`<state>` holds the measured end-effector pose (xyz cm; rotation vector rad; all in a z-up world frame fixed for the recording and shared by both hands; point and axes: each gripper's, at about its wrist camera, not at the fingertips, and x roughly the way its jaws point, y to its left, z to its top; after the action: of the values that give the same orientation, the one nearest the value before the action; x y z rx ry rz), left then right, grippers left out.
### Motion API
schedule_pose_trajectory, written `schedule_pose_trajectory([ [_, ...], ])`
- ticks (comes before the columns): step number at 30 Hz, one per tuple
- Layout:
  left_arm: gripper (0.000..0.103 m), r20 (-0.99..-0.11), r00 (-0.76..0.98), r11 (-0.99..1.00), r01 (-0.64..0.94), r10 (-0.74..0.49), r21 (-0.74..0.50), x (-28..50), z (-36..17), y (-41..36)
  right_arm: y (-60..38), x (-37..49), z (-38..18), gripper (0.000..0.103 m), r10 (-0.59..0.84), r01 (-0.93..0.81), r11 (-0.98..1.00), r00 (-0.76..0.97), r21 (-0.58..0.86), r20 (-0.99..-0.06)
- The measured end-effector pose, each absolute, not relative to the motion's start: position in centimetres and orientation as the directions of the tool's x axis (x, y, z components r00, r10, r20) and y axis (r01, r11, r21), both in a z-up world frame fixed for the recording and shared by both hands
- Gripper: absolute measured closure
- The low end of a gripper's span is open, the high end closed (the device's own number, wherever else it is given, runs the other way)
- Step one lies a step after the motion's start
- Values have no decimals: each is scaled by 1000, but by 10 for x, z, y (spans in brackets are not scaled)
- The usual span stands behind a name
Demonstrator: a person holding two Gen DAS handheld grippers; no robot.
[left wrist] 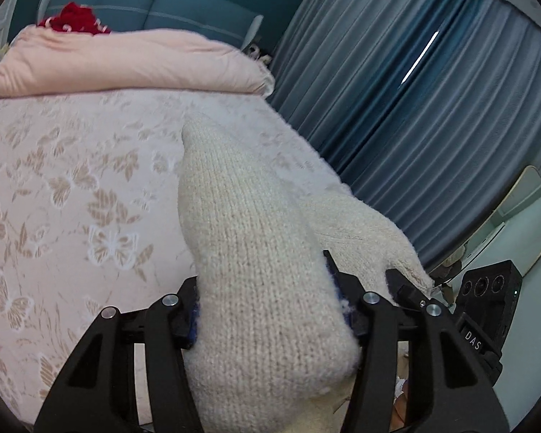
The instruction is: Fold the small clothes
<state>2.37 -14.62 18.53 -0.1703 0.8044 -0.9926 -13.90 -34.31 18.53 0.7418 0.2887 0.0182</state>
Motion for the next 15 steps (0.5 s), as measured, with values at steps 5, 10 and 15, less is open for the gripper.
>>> schedule_pose_trajectory([
  [5,51,-344,369,493,764,-863,-416,0,273,-100,-306,-148,272,65,131,-79,843,989,532,-62],
  [10,51,-142,455,476,821,-879,-314,-24,353,-30,-259,-147,342,65,212,-240,893,971,380,113],
  [15,49,25,523,508,837,-852,-205,-42,404,35,-218,-134,383,65,296,-351,896,929,273,222],
])
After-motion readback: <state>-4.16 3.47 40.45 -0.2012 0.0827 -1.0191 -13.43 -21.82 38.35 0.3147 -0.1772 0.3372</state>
